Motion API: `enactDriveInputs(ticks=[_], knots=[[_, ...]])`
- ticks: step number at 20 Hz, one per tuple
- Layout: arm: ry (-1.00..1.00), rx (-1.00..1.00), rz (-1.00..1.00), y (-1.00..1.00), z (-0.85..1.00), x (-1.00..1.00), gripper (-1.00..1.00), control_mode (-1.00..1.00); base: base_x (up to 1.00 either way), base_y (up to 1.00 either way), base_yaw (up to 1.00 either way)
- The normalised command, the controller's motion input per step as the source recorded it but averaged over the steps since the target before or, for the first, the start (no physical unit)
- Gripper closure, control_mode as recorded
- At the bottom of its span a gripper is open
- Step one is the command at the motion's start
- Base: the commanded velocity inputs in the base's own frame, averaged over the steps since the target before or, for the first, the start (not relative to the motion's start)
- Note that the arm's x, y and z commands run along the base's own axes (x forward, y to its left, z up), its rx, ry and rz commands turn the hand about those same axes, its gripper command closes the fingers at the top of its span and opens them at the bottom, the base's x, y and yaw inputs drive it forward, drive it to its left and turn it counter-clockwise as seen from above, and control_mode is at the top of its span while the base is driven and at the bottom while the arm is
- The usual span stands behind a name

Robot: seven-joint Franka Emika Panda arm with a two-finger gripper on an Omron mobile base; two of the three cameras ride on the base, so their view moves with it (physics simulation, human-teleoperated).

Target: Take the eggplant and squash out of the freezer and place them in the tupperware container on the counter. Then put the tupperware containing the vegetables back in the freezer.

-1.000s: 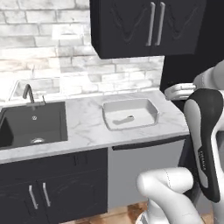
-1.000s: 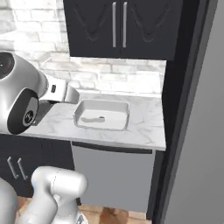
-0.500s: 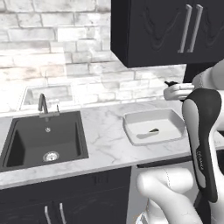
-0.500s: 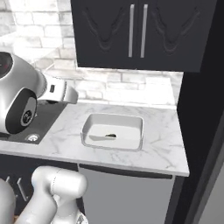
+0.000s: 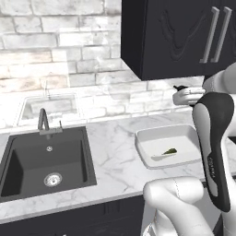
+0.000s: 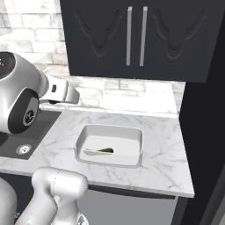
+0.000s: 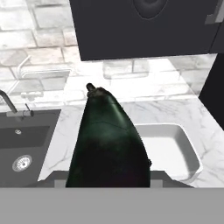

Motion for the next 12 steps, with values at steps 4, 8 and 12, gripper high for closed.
enactDriveInputs(ticks=[4, 8, 12], knots=[[0.00, 0.00, 0.00, 0.00, 0.00, 0.00, 1.00, 1.00, 0.07, 0.03, -0.01], [0.00, 0.00, 0.00, 0.00, 0.00, 0.00, 1.00, 1.00, 0.00, 0.00, 0.00], [0.03, 0.00, -0.01, 0.00, -0.06, 0.00, 1.00, -1.00, 0.00, 0.00, 0.00]])
